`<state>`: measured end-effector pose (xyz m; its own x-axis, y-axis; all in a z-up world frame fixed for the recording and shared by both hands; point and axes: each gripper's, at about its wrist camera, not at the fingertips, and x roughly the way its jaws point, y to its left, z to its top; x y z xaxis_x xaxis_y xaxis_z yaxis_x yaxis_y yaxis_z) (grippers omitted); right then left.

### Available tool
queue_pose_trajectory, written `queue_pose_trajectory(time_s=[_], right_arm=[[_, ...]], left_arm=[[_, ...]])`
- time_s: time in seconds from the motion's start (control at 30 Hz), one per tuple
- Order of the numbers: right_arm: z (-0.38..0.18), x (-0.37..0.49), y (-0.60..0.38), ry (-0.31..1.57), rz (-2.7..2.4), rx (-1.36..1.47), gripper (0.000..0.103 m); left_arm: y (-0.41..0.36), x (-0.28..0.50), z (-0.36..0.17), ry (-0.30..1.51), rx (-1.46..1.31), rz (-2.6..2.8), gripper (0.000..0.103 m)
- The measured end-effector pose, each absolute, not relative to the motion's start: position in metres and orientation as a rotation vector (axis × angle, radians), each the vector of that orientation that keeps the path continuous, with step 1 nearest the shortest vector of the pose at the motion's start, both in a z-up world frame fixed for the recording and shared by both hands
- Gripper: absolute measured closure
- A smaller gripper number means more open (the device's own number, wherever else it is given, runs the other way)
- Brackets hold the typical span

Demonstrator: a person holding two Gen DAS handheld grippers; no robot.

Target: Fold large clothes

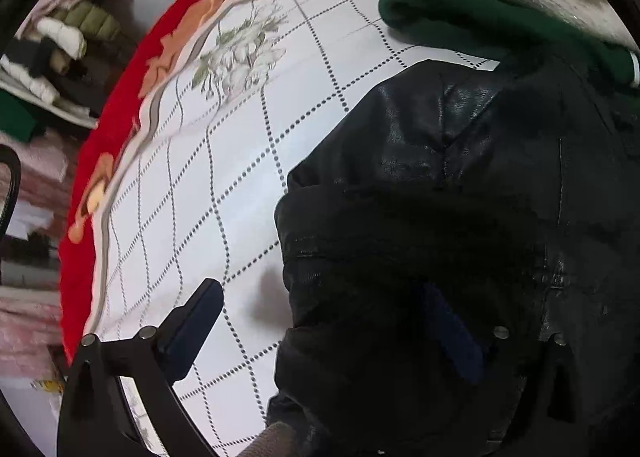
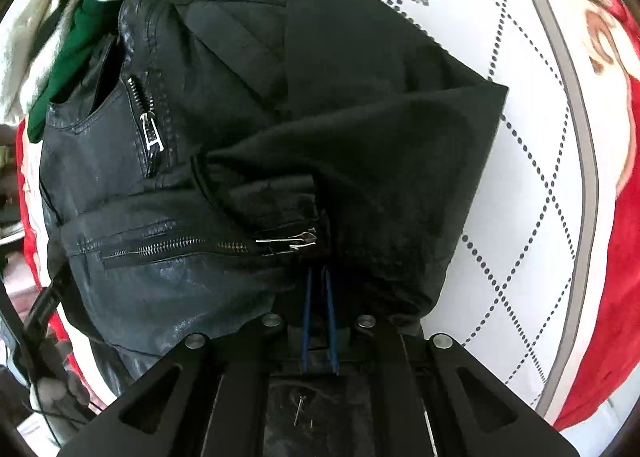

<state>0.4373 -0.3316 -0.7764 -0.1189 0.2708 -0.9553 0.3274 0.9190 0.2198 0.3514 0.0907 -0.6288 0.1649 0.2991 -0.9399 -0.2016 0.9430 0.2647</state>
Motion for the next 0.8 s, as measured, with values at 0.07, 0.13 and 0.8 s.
queue_pose_trajectory(time_s=[0.07,0.13,0.8], right_arm=[[-0.779,0.439,-0.335,1.720,-0.082,0.511,0.095],[-0.778,0.439,-0.333,1.700,-0.050,0.469,0.096],[-0.765,0.314,-0.340,1.697,0.060,0.443,0.025]], left_arm=[[0.099,0.349,-0.630,1.368,-0.021,0.385,0.000],[0.100,0.345,-0.631,1.355,-0.039,0.379,0.000],[0.152,0.210,-0.657,1.468,-0.031,0.254,0.002]])
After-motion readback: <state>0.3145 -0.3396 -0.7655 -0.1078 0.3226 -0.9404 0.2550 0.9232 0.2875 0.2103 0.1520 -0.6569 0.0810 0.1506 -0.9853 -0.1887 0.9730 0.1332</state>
